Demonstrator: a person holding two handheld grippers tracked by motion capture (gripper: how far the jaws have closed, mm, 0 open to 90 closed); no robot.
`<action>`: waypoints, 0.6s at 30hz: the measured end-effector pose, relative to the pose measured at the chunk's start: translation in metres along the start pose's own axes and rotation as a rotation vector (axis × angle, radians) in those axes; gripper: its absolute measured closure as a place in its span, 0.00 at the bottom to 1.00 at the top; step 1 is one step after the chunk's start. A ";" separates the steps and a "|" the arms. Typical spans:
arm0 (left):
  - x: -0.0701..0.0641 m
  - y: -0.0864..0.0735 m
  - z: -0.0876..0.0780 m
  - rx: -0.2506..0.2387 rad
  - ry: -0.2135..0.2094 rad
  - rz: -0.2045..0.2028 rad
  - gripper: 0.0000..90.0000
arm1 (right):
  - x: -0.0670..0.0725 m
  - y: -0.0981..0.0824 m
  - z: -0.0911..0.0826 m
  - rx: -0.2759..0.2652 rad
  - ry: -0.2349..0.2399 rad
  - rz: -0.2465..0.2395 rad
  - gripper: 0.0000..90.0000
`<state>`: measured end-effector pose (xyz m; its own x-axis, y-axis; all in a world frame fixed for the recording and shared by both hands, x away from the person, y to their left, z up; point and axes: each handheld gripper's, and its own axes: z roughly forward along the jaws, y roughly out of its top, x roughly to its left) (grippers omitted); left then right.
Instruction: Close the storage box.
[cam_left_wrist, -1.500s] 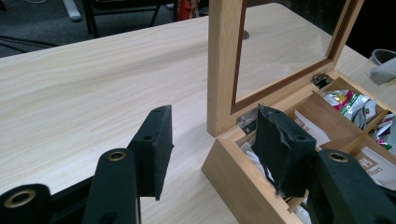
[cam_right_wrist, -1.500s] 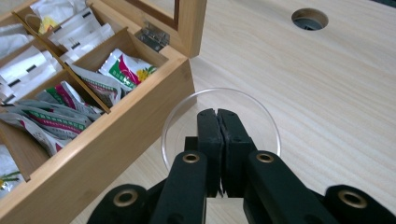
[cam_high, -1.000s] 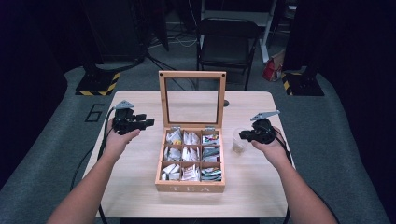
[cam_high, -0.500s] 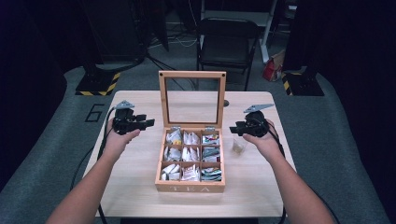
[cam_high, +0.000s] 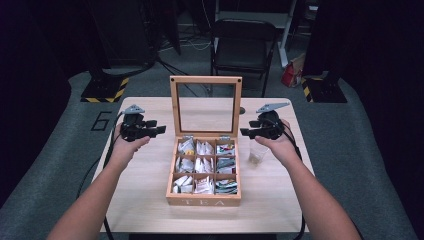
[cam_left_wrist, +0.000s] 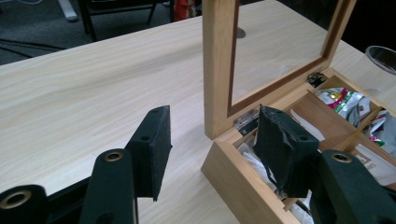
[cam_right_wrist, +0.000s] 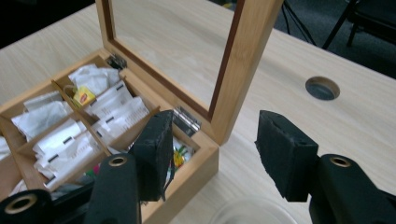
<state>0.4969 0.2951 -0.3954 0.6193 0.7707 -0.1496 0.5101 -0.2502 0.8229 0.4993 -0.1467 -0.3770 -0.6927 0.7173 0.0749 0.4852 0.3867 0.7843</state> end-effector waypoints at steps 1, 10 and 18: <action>0.000 0.001 0.000 0.002 -0.007 0.004 0.50 | 0.000 0.002 0.000 -0.006 0.001 -0.001 0.49; -0.002 0.004 0.003 0.010 -0.013 0.001 0.48 | -0.002 0.015 0.008 -0.023 -0.005 0.008 0.47; 0.000 0.006 0.005 -0.011 -0.022 -0.023 0.45 | -0.003 0.024 0.015 -0.025 0.000 -0.019 0.47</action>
<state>0.5035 0.2909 -0.3929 0.6208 0.7629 -0.1804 0.5179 -0.2264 0.8250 0.5210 -0.1312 -0.3673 -0.7020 0.7096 0.0597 0.4581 0.3858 0.8008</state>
